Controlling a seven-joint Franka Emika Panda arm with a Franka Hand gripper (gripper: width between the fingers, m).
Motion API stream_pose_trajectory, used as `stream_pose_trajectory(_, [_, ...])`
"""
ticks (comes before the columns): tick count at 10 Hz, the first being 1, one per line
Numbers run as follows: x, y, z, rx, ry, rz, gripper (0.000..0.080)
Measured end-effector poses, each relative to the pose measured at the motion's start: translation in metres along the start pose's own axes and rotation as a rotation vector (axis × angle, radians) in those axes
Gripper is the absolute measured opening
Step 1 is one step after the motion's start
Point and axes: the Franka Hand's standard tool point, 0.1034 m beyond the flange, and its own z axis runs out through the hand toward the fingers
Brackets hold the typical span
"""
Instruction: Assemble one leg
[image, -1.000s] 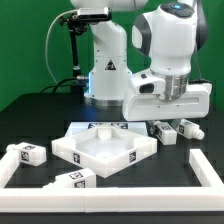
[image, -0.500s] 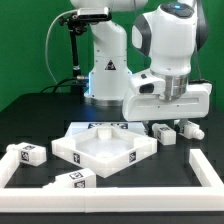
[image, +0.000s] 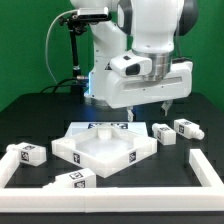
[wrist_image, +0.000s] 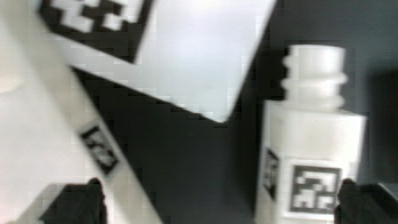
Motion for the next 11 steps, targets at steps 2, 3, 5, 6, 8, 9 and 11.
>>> stream_pose_trajectory(2, [0.008,0.01,0.001,-0.011,0.061,-0.084,0.0649])
stream_pose_trajectory(3, [0.008,0.009,0.002,-0.01,0.057,-0.079,0.0649])
stream_pose_trajectory(5, [0.008,0.009,0.002,-0.009,0.057,-0.08,0.0649])
stream_pose_trajectory(6, [0.008,0.01,0.003,-0.013,0.062,-0.109,0.0649])
stream_pose_trajectory(8, [0.006,0.024,0.009,-0.026,0.082,-0.207,0.0649])
stream_pose_trajectory(9, [0.005,0.03,0.009,-0.029,0.083,-0.232,0.0649])
stream_pose_trajectory(11, [0.004,0.038,0.016,-0.035,0.095,-0.275,0.0649])
